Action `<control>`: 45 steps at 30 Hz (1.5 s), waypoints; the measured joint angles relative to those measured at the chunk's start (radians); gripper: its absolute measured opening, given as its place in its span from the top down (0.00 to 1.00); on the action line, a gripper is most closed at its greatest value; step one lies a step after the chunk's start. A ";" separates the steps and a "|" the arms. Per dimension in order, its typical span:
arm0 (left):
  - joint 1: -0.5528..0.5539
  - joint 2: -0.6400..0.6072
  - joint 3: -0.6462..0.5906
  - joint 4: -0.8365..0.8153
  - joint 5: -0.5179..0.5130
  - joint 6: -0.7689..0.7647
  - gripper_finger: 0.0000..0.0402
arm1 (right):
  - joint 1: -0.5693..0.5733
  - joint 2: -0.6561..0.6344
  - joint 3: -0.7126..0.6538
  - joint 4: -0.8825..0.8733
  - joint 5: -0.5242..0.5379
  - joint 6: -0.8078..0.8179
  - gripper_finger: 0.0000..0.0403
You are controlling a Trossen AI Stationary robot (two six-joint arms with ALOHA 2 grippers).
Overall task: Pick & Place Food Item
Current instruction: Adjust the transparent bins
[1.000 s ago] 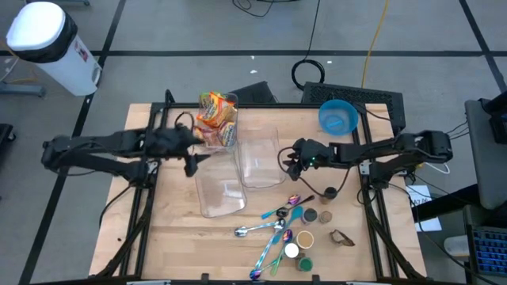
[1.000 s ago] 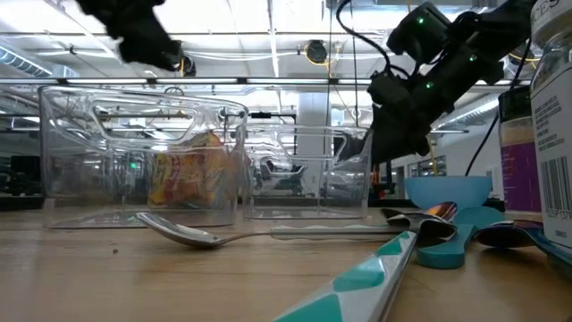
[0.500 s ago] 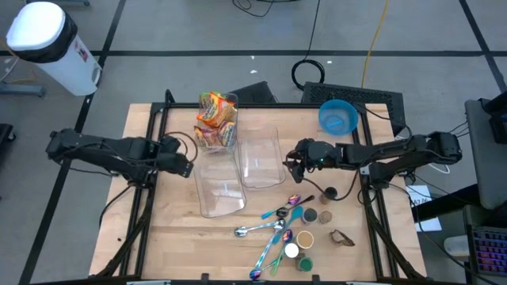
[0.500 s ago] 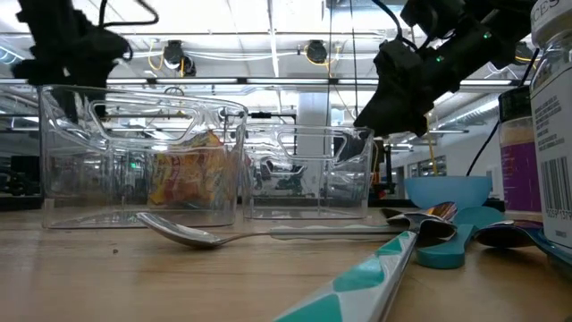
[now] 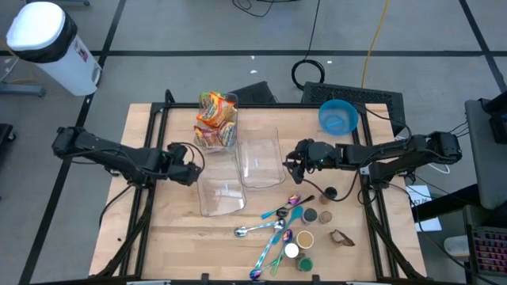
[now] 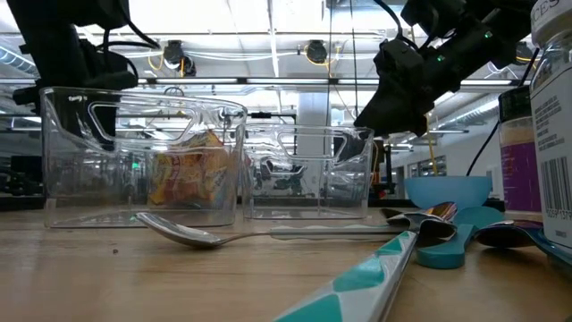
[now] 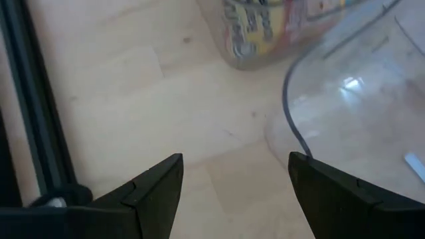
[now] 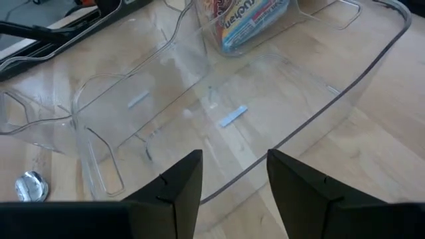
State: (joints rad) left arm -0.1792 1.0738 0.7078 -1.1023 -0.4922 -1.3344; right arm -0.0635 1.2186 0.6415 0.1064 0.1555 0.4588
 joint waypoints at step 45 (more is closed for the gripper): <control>0.030 0.020 -0.020 0.173 -0.016 0.030 0.66 | 0.020 0.000 0.000 0.049 0.000 -0.001 0.60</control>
State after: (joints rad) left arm -0.1491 1.0943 0.6880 -0.9295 -0.5087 -1.3045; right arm -0.0437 1.2186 0.6418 0.1555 0.1555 0.4580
